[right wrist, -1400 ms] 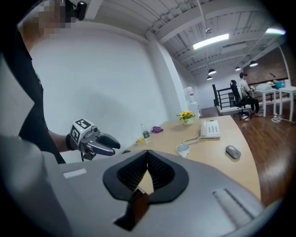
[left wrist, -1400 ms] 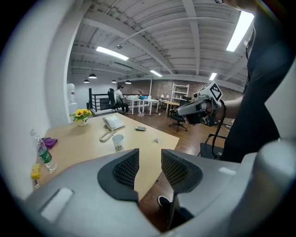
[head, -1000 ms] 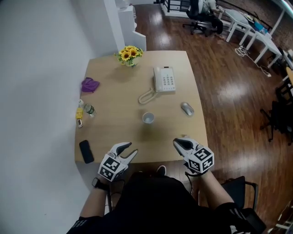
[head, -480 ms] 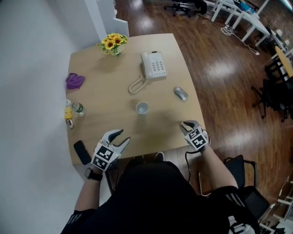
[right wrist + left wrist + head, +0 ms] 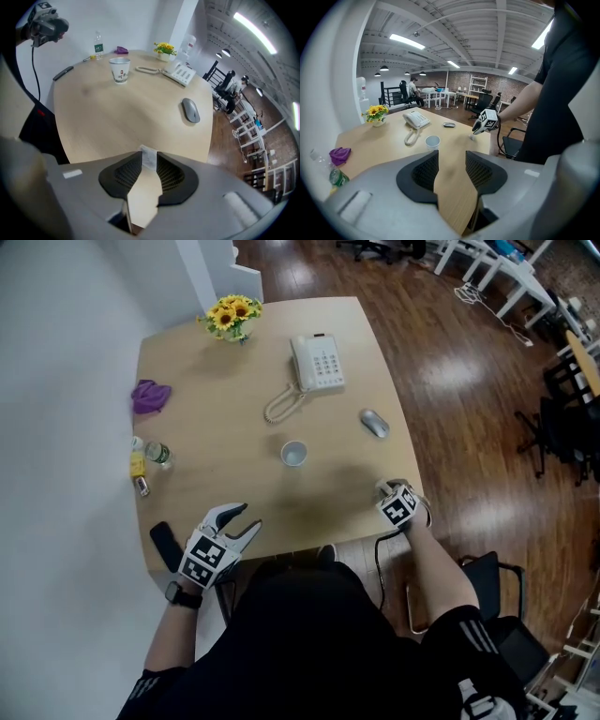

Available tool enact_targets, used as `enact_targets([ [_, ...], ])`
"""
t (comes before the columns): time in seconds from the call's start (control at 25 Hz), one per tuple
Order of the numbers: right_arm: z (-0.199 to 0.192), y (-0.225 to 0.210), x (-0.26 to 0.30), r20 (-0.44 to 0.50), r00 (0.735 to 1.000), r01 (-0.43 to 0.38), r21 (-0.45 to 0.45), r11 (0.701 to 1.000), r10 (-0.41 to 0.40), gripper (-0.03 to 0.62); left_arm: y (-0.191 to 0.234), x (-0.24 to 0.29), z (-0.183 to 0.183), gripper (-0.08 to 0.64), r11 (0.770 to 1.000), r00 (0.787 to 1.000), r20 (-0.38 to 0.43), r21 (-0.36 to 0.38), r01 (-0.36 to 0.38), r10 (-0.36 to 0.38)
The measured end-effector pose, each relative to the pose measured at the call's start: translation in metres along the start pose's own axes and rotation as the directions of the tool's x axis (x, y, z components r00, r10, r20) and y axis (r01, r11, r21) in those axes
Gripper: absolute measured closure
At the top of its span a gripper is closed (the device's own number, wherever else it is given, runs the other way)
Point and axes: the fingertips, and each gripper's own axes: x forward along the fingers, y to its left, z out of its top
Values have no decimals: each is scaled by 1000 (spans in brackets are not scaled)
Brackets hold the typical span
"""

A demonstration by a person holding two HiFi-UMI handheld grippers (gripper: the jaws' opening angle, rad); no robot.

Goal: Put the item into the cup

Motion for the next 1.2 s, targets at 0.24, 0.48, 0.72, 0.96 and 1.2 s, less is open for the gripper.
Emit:
enact_targets([
  [0.24,4,11,19,-13,999,-46,-9,999,46,482,3,-8,-12,385,1000,1000,-13,-21,-14,14],
  [0.48,19,0,15,45,998,-39,136,990,33,583,9,-13,-18,385,998,999,-7,-50,-46,46],
  [0.72,130,-10,-45,323,944,-123,165,979,65,583,14,-12,-15,385,996,998,29,-76,-55,57],
  [0.96,262,39,-93,514,831,-247,0,969,212,583,16,-15,-7,385,995,995,63,-79,-67,72],
  [1.2,293,87,-60,428,855,-286,-85,955,294,583,17,-22,-12,385,990,993,76,-107,-87,95],
])
